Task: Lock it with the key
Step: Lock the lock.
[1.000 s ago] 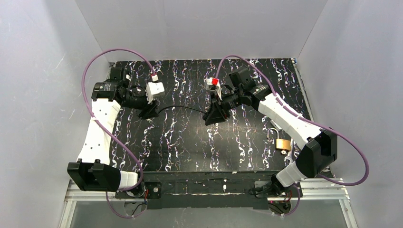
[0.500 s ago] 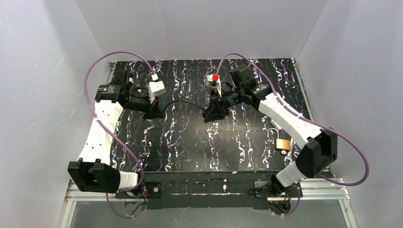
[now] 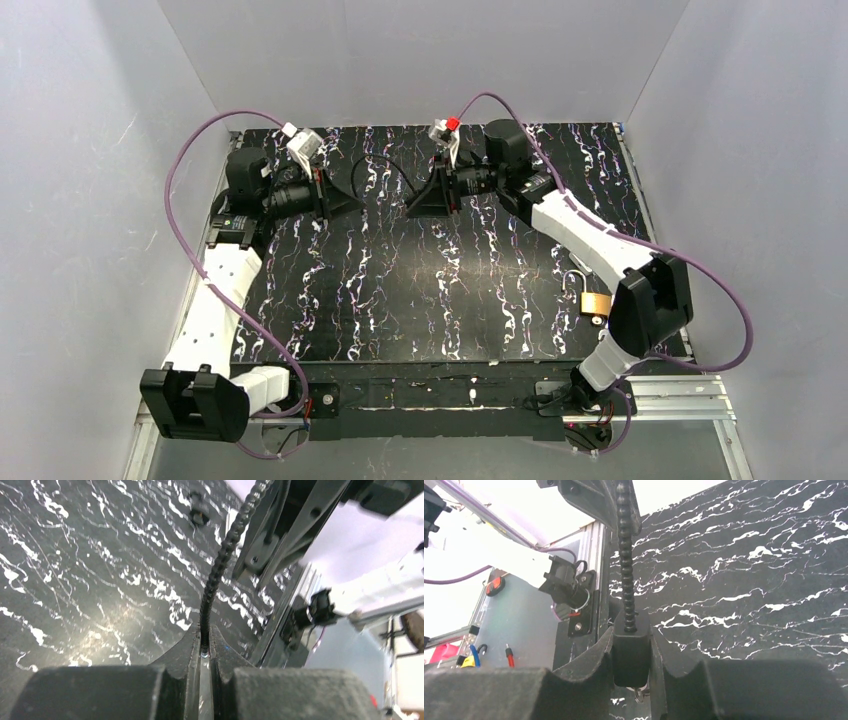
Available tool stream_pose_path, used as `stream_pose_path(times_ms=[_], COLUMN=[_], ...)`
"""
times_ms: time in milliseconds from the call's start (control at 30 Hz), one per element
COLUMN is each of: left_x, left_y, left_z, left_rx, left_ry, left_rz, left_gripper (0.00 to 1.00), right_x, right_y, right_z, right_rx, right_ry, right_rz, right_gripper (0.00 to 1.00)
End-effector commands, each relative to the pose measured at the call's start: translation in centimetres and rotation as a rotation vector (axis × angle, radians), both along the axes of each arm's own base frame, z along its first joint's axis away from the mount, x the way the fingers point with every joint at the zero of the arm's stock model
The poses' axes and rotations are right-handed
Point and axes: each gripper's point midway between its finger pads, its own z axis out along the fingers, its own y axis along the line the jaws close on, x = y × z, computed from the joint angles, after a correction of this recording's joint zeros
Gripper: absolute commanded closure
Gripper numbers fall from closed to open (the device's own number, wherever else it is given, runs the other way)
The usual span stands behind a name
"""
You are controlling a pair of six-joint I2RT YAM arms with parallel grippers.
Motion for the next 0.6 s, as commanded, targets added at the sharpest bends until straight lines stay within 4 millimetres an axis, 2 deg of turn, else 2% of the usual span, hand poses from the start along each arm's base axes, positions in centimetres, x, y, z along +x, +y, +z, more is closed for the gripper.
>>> stream_pose_path(times_ms=[0, 333, 567], left_x=[1.6, 2.0, 2.1], left_y=[-1.5, -3.3, -3.9], left_z=[5.5, 7.1, 7.6], left_rx=[-0.201, -0.251, -0.29], left_ry=[-0.037, -0.002, 0.023], left_rz=[0.048, 0.049, 0.033], left_gripper=[1.0, 1.0, 1.0], right_x=[0.5, -1.0, -1.0], right_y=[1.9, 3.7, 4.2], right_z=[3.1, 2.4, 2.2], right_rx=[0.127, 0.153, 0.153], right_ry=[-0.015, 0.034, 0.038], right_rz=[-0.005, 0.035, 0.04], right_gripper=[0.99, 0.99, 0.99])
